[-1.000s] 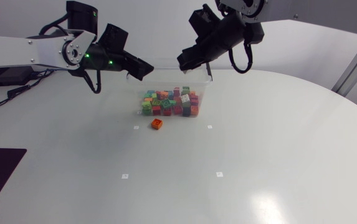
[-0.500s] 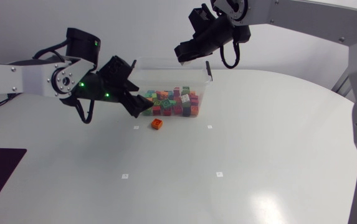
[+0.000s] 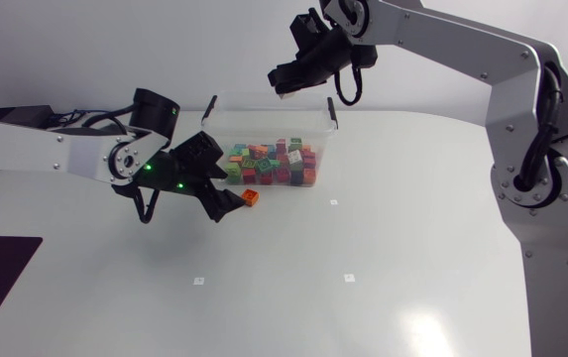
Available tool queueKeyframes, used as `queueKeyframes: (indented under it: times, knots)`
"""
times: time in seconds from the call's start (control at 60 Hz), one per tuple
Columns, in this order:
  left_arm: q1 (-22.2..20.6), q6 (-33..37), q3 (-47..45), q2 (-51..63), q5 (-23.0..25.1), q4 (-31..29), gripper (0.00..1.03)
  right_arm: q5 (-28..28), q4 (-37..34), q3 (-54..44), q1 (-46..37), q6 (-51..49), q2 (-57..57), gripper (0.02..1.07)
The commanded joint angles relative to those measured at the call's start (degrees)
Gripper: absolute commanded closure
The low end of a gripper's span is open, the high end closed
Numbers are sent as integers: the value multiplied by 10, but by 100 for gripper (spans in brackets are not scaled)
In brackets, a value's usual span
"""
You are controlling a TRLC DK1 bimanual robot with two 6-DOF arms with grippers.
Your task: Place the duplo bricks in the container
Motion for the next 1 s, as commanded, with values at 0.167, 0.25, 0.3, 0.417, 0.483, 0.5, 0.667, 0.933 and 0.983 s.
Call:
queueKeyframes:
  times: [0.167,0.25,0.3,0.417,0.483,0.5,0.667,0.933,0.983]
  knots:
    - [-13,-2,-6,71,-23,54,5,7,-36,-5,3,7,-11,6]
    - [-17,-11,7,93,-37,65,5,10,-33,-33,3,3,-39,6]
    - [-19,-17,14,106,-41,71,5,12,-31,-54,3,1,-59,6]
    - [-32,-34,35,136,-66,77,5,12,-13,-118,1,-2,-111,6]
    - [-37,-51,41,148,-81,90,5,12,-3,-158,-1,-3,-140,6]
    - [-40,-56,43,150,-86,93,5,12,1,-171,-1,-4,-149,6]
    - [-44,-116,79,189,-134,107,6,12,41,-288,-8,-4,-233,6]
    - [-53,-201,128,232,-174,72,8,9,84,-461,-11,-5,-371,6]
    - [-53,-213,136,238,-174,64,9,9,89,-489,-11,-5,-392,6]
